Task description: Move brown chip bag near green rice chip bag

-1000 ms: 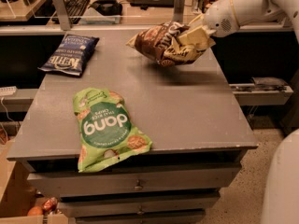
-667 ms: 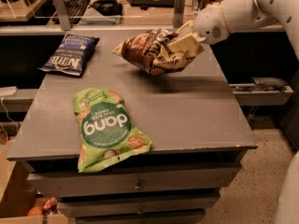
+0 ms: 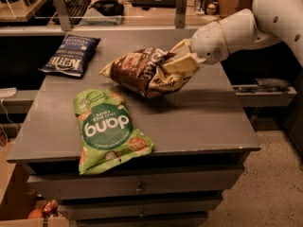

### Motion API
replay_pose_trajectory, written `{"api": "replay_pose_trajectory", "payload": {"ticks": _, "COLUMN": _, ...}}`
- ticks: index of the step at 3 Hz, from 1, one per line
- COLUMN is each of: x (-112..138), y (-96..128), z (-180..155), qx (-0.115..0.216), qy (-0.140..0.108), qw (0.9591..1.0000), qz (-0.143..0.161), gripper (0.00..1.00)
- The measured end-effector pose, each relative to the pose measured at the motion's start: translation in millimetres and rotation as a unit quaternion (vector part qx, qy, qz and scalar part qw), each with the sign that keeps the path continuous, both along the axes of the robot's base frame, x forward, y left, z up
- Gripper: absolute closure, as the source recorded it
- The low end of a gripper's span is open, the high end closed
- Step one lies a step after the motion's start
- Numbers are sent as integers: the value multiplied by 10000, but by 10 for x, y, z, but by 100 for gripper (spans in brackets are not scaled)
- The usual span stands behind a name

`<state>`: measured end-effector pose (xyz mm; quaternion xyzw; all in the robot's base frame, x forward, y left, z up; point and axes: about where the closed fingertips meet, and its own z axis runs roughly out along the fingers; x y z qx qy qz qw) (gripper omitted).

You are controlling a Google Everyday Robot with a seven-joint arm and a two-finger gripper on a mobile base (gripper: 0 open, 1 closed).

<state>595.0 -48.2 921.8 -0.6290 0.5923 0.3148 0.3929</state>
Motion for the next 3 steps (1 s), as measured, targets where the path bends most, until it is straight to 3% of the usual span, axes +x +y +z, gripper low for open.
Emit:
{"api": "replay_pose_trajectory", "payload": {"ticks": 1, "x": -276, "y": 47, "z": -83, "qx": 160, "qy": 65, "qw": 9992, "qz": 357, "gripper": 100}}
{"api": "replay_pose_trajectory", "payload": {"ticks": 2, "x": -446, "y": 49, "z": -146, "qx": 238, "qy": 142, "qw": 9981, "qz": 548, "gripper": 84}}
{"api": "replay_pose_trajectory", "payload": {"ticks": 3, "x": -538, "y": 43, "z": -185, "qx": 283, "qy": 176, "qw": 9974, "qz": 644, "gripper": 60}}
